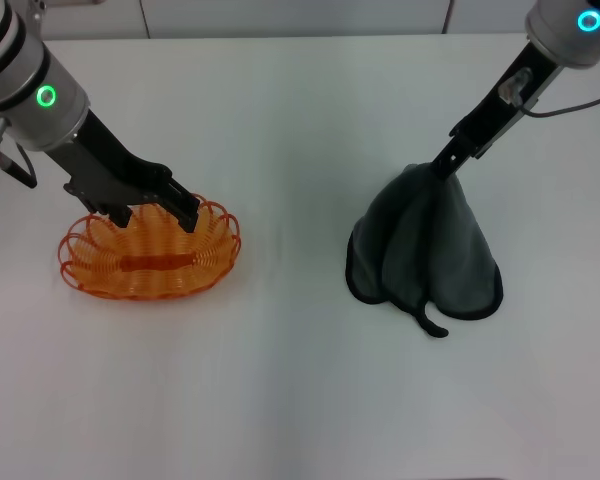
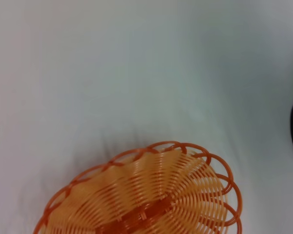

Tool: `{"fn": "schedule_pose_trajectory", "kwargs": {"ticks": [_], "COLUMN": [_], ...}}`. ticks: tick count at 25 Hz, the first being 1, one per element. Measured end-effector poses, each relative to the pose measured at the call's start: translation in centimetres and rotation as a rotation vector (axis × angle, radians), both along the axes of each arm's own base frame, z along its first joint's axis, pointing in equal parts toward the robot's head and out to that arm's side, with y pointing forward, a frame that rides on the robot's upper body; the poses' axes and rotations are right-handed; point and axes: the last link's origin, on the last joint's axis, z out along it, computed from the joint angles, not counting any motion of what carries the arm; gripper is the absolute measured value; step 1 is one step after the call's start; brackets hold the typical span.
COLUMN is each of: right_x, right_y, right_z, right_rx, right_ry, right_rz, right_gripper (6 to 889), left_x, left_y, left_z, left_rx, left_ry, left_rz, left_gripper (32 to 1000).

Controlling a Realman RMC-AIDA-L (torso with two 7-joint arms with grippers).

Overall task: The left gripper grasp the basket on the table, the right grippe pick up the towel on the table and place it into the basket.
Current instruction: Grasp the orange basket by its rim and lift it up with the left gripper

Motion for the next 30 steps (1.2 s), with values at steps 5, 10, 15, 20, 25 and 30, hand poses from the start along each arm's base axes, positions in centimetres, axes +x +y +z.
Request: {"fn": "schedule_pose_trajectory", "kwargs": {"ticks": [5, 10, 15, 20, 25, 30], "right_x": [-0.8, -1.1, -1.7, -1.8, -1.8, -1.7], "right_y": [0.0, 0.0, 0.1, 0.1, 0.1, 0.0], "right_z": [-0.2, -0.2, -0.4, -0.4, -0.4, -0.4], "right_rx": [-0.015, -0.019, -0.026, -0.028, -0.029, -0.029], "right_ry": [0.028, 0.037, 0.046, 0.045, 0.045, 0.045], "right_rz": [0.016, 0.022, 0.039, 0.043, 0.044, 0.041], "right_gripper": [852, 851, 852, 851, 852, 851], "left_x": [0.0, 0.1, 0.1, 0.0, -0.4, -0.8], "left_y": [0.0, 0.0, 0.0, -0.1, -0.1, 0.3], "left_z": [0.0, -0.1, -0.1, -0.2, -0.1, 0.5], "left_rx": [-0.001, -0.002, -0.002, -0.007, -0.003, 0.02], "left_ry": [-0.001, -0.003, -0.003, -0.002, -0.001, 0.008], "left_rz": [-0.001, -0.002, -0.002, 0.004, 0.011, 0.006], "left_gripper": [910, 909, 909, 909, 909, 908]}}
